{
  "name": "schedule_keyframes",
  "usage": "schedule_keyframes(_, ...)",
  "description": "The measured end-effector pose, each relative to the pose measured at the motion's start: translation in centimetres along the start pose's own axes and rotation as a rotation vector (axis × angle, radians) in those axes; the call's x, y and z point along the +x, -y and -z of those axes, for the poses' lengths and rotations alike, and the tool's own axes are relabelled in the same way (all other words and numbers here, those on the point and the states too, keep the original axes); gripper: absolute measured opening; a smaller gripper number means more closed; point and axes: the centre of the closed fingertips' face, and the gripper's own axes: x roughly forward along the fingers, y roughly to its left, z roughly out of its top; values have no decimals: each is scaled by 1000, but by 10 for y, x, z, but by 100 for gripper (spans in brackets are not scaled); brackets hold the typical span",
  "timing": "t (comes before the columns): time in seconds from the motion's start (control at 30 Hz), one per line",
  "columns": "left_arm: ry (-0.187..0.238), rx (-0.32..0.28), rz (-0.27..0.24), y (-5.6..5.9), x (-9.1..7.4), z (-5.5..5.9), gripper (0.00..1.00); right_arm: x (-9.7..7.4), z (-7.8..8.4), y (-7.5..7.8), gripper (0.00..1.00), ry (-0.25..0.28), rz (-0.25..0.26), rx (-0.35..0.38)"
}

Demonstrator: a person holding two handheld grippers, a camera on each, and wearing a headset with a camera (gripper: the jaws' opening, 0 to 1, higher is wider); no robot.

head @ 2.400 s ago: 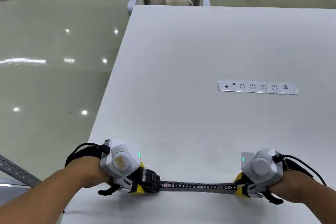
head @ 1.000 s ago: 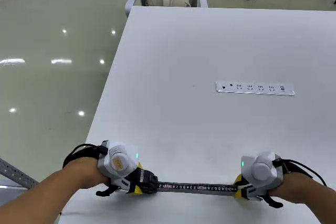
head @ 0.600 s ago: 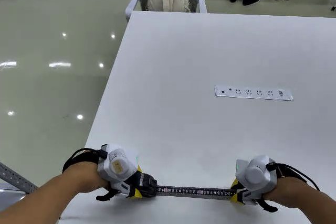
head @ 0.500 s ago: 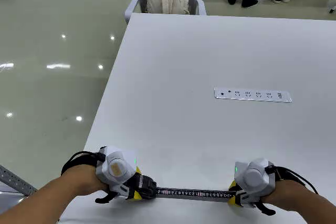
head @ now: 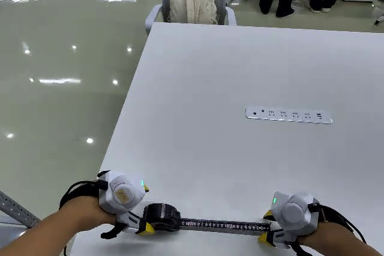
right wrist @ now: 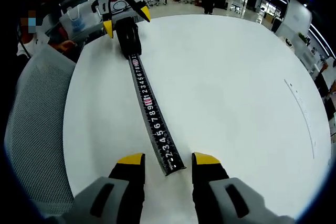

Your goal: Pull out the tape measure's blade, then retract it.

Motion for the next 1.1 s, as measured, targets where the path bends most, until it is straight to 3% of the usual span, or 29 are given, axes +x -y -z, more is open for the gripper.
schedule_keyframes(0.13,10,-14,-8,-1,-1,0,66,-2,0,-1,38,1,2,0)
schedule_keyframes(0.27,57,-87,-34,2,-10,-1,71,-11,8,-4,40,5,6,36)
schedule_keyframes(0.33,56,-126,-26,6,-13,2,72,-14,8,-5,42,10,10,41)
schedule_keyframes(0.47,75,-141,-34,9,-17,4,76,-18,10,-5,45,15,23,50)
schedule_keyframes(0.53,87,-190,-32,12,-20,5,78,-19,12,-4,46,15,32,46)
schedule_keyframes(0.6,85,-181,-59,11,-23,8,78,-23,10,-5,48,28,37,59)
schedule_keyframes(0.7,91,-217,-66,13,-27,12,80,-28,9,-7,50,47,45,74)
schedule_keyframes(0.8,133,-277,-82,14,-33,11,82,-35,2,-8,52,116,71,128)
schedule_keyframes(1.1,166,-305,-102,22,-44,19,89,-48,17,-13,54,155,108,182)
